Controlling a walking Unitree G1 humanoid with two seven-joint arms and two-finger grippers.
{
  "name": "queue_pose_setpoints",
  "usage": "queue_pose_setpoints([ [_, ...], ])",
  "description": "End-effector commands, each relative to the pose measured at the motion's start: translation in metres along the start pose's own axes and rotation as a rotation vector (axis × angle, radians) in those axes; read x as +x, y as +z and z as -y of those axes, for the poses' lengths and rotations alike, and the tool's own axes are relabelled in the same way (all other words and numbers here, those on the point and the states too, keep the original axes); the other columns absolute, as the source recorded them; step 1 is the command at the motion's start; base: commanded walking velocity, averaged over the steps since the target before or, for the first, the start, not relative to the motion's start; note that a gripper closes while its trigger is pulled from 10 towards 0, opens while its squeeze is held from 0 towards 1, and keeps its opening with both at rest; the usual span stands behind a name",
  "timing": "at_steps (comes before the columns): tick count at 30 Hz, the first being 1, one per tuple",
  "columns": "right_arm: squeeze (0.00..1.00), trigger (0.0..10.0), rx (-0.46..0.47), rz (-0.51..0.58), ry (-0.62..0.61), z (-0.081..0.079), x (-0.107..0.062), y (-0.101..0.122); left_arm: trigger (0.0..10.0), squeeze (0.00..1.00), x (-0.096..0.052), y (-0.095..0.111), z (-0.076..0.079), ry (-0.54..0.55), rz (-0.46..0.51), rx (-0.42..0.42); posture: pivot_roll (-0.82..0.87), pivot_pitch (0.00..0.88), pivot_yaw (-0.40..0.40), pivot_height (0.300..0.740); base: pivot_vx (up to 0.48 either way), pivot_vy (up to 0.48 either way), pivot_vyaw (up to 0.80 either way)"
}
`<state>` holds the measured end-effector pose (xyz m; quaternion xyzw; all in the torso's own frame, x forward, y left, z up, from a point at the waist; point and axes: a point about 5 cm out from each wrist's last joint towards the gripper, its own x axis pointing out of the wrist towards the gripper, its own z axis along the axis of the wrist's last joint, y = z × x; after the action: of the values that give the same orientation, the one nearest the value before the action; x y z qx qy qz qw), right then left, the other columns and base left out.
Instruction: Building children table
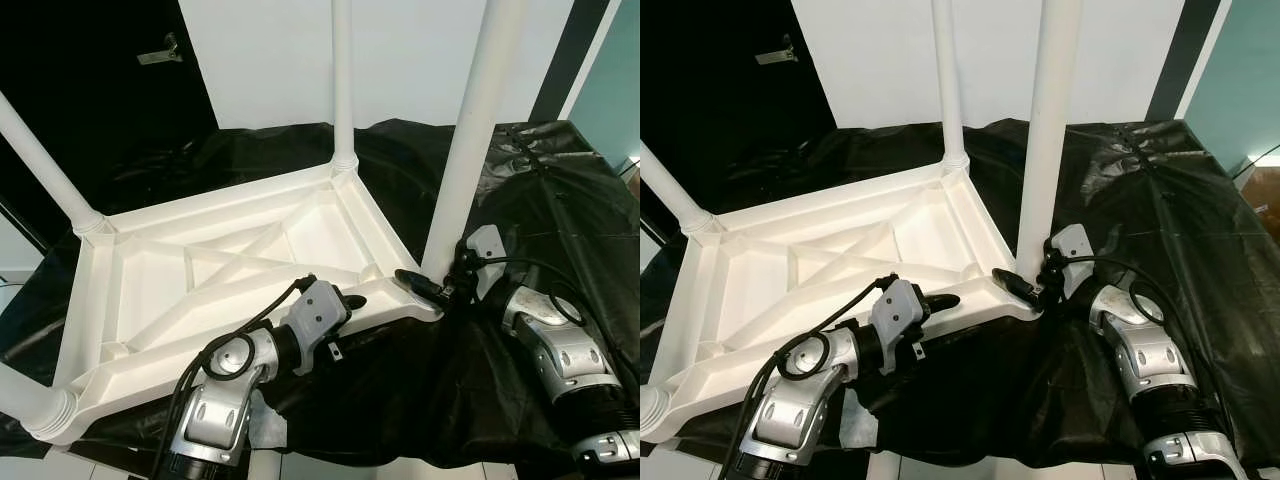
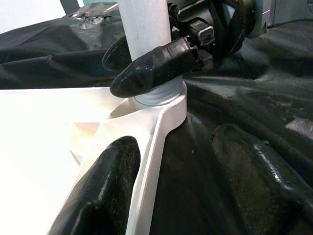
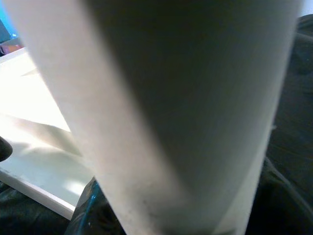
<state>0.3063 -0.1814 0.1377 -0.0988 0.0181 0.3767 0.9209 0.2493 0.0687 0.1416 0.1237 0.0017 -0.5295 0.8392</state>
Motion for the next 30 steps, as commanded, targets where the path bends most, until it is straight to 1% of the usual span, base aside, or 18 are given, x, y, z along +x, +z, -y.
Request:
queue_pose_setpoints([
  [1, 0.0, 0.0, 0.009, -0.031, 0.016, -0.003, -0.001, -0.007, 10.0, 0.0, -0.002, 0.0, -0.009, 0.171, -0.013, 0.007, -0.07, 0.019, 0.035, 0.74, 0.0, 0.0, 0.0],
  [4, 0.0, 0.0, 0.013, -0.031, -0.008, -0.002, -0.003, -0.008, 10.0, 0.0, -0.002, 0.0, -0.009, 0.17, -0.012, 0.007, -0.07, 0.019, 0.033, 0.74, 0.0, 0.0, 0.0],
  [5, 0.0, 10.0, 0.015, -0.027, -0.041, -0.002, -0.005, -0.008, 10.0, 0.0, -0.002, 0.001, -0.008, 0.168, -0.012, 0.006, -0.07, 0.021, 0.033, 0.74, 0.0, 0.0, 0.0],
  [6, 0.0, 10.0, 0.012, -0.024, -0.095, -0.003, -0.006, -0.007, 10.0, 0.0, -0.002, 0.001, -0.008, 0.167, -0.012, 0.006, -0.07, 0.023, 0.032, 0.74, 0.0, 0.0, 0.0],
  [7, 0.0, 10.0, 0.012, -0.024, -0.095, -0.003, -0.006, -0.007, 10.0, 0.0, -0.002, 0.001, -0.008, 0.167, -0.012, 0.006, -0.07, 0.023, 0.032, 0.74, 0.0, 0.0, 0.0],
  [8, 0.0, 10.0, 0.019, -0.017, -0.184, -0.007, -0.007, -0.007, 10.0, 0.0, -0.003, 0.0, -0.007, 0.167, -0.013, 0.004, -0.07, 0.026, 0.031, 0.74, 0.0, 0.0, 0.0],
  [9, 0.0, 10.0, 0.019, -0.017, -0.184, -0.007, -0.007, -0.007, 10.0, 0.0, -0.003, 0.0, -0.007, 0.167, -0.013, 0.004, -0.07, 0.026, 0.031, 0.74, 0.0, 0.0, 0.0],
  [14, 0.0, 10.0, 0.021, -0.013, -0.36, -0.014, -0.003, -0.008, 10.0, 0.0, -0.004, -0.001, -0.004, 0.163, -0.015, -0.001, -0.07, 0.031, 0.031, 0.74, 0.0, 0.0, 0.0],
  [16, 0.0, 10.0, 0.073, -0.01, -0.5, -0.019, -0.001, -0.01, 10.0, 0.0, -0.004, -0.001, -0.003, 0.16, -0.016, -0.003, -0.07, 0.03, 0.03, 0.74, 0.0, 0.0, 0.0],
  [17, 0.0, 10.0, 0.073, -0.01, -0.5, -0.019, -0.001, -0.01, 10.0, 0.0, -0.004, -0.001, -0.003, 0.16, -0.016, -0.003, -0.07, 0.03, 0.03, 0.74, 0.0, 0.0, 0.0],
  [21, 0.0, 10.0, 0.142, -0.02, -0.697, -0.032, 0.003, -0.016, 10.0, 0.0, -0.004, -0.001, -0.002, 0.156, -0.018, -0.005, -0.07, 0.026, 0.03, 0.74, 0.0, 0.0, 0.0],
  [22, 0.0, 10.0, 0.142, -0.02, -0.697, -0.032, 0.003, -0.016, 10.0, 0.0, -0.004, -0.001, -0.002, 0.156, -0.018, -0.005, -0.07, 0.026, 0.03, 0.74, 0.0, 0.0, 0.0],
  [23, 0.0, 10.0, 0.138, -0.03, -0.762, -0.036, 0.003, -0.017, 10.0, 0.0, -0.004, -0.002, -0.002, 0.154, -0.019, -0.005, -0.07, 0.022, 0.03, 0.74, 0.0, 0.0, 0.0],
  [24, 0.0, 10.0, 0.138, -0.03, -0.762, -0.036, 0.003, -0.017, 10.0, 0.0, -0.004, -0.002, -0.002, 0.154, -0.019, -0.005, -0.07, 0.022, 0.03, 0.74, 0.0, 0.0, 0.0],
  [25, 0.0, 10.0, 0.146, -0.038, -0.822, -0.039, 0.003, -0.018, 10.0, 0.0, -0.005, -0.002, -0.001, 0.152, -0.02, -0.005, -0.06, 0.021, 0.03, 0.74, 0.0, 0.0, 0.0],
  [26, 0.0, 10.0, 0.146, -0.038, -0.822, -0.039, 0.003, -0.018, 10.0, 0.0, -0.005, -0.002, -0.001, 0.152, -0.02, -0.005, -0.06, 0.021, 0.03, 0.74, 0.0, 0.0, 0.0],
  [28, 0.0, 10.0, 0.169, -0.051, -0.905, -0.045, 0.003, -0.022, 10.0, 0.0, -0.006, -0.002, -0.001, 0.15, -0.023, -0.003, -0.06, 0.018, 0.031, 0.74, 0.0, 0.0, 0.0],
  [30, 0.0, 10.0, 0.181, -0.045, -0.916, -0.048, 0.003, -0.021, 10.0, 0.0, -0.006, -0.002, -0.001, 0.149, -0.024, -0.003, -0.06, 0.014, 0.034, 0.74, 0.0, 0.0, 0.0],
])
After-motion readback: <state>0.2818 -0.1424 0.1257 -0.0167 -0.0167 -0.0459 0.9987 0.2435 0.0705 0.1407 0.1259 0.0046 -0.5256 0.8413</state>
